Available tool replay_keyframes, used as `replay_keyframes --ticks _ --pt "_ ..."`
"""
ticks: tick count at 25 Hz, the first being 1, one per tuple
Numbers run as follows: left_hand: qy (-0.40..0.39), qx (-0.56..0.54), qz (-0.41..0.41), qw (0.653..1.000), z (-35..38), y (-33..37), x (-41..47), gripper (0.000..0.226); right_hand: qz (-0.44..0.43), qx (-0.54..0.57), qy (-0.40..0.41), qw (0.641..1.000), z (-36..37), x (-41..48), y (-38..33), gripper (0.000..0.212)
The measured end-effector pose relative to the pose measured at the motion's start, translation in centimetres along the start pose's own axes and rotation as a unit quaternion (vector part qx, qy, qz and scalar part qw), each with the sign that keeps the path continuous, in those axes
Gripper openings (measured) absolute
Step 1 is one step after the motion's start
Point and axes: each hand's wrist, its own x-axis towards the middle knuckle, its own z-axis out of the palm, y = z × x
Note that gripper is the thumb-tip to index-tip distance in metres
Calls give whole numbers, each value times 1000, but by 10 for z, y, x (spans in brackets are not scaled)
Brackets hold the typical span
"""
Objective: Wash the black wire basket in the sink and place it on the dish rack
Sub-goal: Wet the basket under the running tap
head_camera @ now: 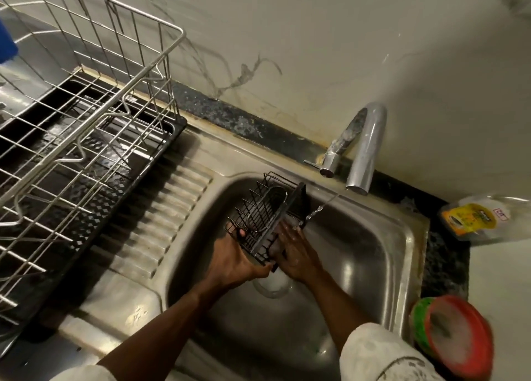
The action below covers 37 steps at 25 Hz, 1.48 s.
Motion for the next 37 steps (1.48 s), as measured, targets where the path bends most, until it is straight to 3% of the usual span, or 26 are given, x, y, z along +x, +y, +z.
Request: replay_keyframes --ticks 3,4,6,8,10,13,15,17,20,22,23,25,26,28,30,33,37 --pt "-37 -11 -16 999 7 -5 1 73 78 81 -52 992 23 13 -20 73" --pt "-47 -1 -15 999 12 -7 -1 75 109 170 -59 978 17 15 -31 66" --pt "-50 14 -28 998 21 -9 -5 80 177 416 2 892 -16 15 -43 58" --pt "-36 8 -53 998 27 -8 -10 86 264 594 9 760 -57 16 -50 61" --pt "-22 16 -66 997 36 -6 -16 91 303 674 33 673 -92 10 -52 58" --pt "-32 25 -105 994 50 -3 -26 86 342 785 95 508 -118 0 -74 56" --pt "-26 34 -109 993 55 -3 -34 83 358 781 146 490 -127 -2 -93 62" --pt "-12 20 -96 995 53 -3 -40 84 342 740 184 549 -139 -5 -111 62" --pt "-76 34 -5 997 40 -8 -42 86 318 595 219 705 -140 4 -129 36" --pt "-121 -4 63 991 18 -13 -47 94 318 502 224 772 -151 4 -131 37" --pt "-105 -29 55 993 4 -13 -49 93 311 449 212 810 -160 3 -126 44" --pt "34 -47 21 998 -26 0 -50 78 249 291 162 909 -175 0 -109 55" --pt "106 -59 34 992 -39 14 -42 64 212 241 138 937 -181 -2 -103 54" --pt "149 -94 92 980 -56 55 -16 34 151 203 94 963 -187 -6 -98 46" --pt "72 -110 136 982 -54 91 23 21 91 137 71 984 -186 -7 -95 31" --pt "-46 -72 131 988 -23 110 66 63 55 91 83 991 -192 -18 -86 18" --pt "-51 -164 60 983 2 109 63 64 87 -77 127 985 -184 -51 -69 27"
